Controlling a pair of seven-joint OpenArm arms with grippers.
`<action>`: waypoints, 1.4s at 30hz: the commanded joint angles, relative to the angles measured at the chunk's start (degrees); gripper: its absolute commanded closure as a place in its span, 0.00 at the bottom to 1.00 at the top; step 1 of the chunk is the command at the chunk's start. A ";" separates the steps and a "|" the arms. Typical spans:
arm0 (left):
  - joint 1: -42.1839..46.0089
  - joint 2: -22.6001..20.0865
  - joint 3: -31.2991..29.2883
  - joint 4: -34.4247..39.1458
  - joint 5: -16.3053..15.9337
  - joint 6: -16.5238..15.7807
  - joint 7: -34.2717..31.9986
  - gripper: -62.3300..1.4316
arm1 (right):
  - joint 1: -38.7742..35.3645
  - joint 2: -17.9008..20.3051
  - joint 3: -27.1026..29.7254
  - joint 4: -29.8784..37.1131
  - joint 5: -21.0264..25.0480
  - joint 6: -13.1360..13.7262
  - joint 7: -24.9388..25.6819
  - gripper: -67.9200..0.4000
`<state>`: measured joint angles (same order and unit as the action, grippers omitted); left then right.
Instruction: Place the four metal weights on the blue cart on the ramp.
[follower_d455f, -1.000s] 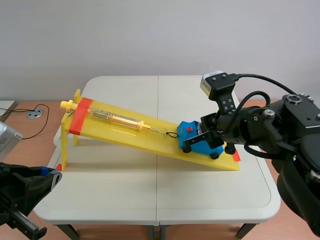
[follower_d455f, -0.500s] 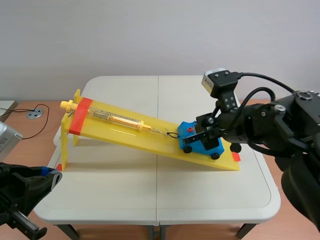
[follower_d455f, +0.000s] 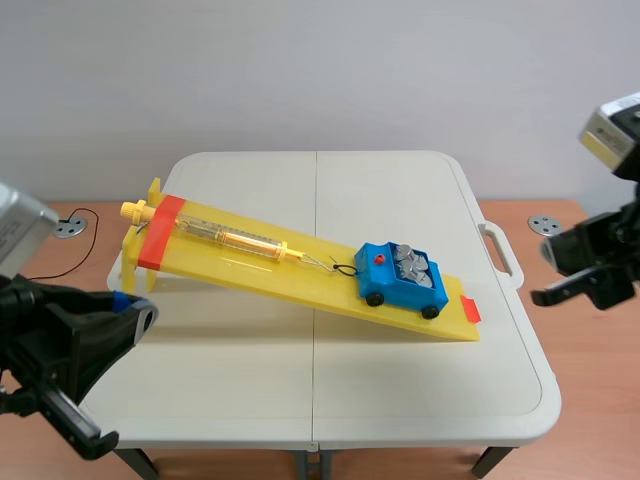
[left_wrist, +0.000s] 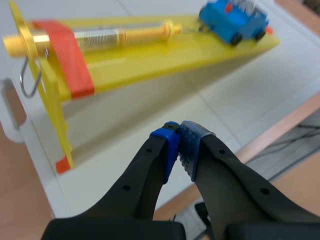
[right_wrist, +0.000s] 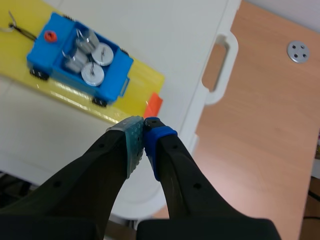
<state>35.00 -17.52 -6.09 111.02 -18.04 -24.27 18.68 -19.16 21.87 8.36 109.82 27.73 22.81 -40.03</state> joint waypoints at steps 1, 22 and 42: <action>-2.95 3.61 -0.20 6.91 -3.06 -2.95 -5.42 0.93 | -3.06 3.56 4.42 6.73 4.98 3.19 5.33 0.99; -26.23 13.27 16.48 -7.93 22.84 4.26 -6.69 0.93 | -38.07 2.23 17.25 9.97 11.10 16.48 4.74 0.98; -34.07 14.62 16.57 -18.62 29.86 13.27 -6.84 0.93 | -38.95 2.23 17.25 9.97 11.08 17.57 4.83 0.98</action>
<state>2.87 -3.81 11.97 86.21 13.50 -13.52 18.81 -58.74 22.55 24.58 115.57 35.86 38.41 -39.94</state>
